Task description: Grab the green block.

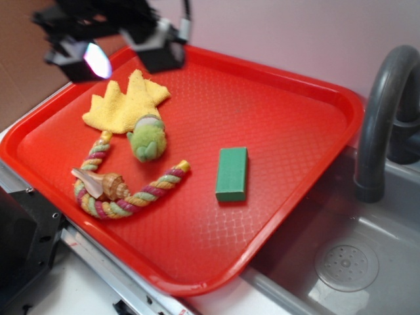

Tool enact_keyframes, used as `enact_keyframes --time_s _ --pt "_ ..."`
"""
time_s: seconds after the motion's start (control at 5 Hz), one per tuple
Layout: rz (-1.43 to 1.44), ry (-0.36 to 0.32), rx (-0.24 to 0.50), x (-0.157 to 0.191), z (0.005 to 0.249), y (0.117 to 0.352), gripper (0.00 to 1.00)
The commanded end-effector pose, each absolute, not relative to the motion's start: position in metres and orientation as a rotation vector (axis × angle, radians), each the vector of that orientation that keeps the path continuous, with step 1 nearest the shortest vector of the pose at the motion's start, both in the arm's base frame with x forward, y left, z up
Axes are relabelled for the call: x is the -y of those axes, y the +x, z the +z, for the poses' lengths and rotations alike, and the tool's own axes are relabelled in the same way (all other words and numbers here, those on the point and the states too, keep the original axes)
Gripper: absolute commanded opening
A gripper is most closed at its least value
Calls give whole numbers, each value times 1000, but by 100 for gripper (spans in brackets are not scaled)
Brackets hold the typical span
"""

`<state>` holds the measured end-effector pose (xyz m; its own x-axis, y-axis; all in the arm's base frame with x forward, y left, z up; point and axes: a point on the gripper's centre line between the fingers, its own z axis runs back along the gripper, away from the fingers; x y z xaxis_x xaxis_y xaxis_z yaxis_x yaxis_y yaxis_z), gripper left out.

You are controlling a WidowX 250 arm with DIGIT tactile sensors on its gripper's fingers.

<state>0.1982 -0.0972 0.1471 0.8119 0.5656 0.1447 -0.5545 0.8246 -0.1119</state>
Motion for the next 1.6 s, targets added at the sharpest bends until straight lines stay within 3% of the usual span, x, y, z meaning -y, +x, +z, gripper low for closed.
enact_keyframes --time_s 0.0,0.6,1.0,1.2,1.4 --pt "656 -100 148 122 119 231 100" --pt "622 -101 50 139 63 253 100" --pt "605 -101 21 143 33 256 100" --pt "593 -50 -10 147 19 256 100" --pt "609 -44 6 145 20 253 0"
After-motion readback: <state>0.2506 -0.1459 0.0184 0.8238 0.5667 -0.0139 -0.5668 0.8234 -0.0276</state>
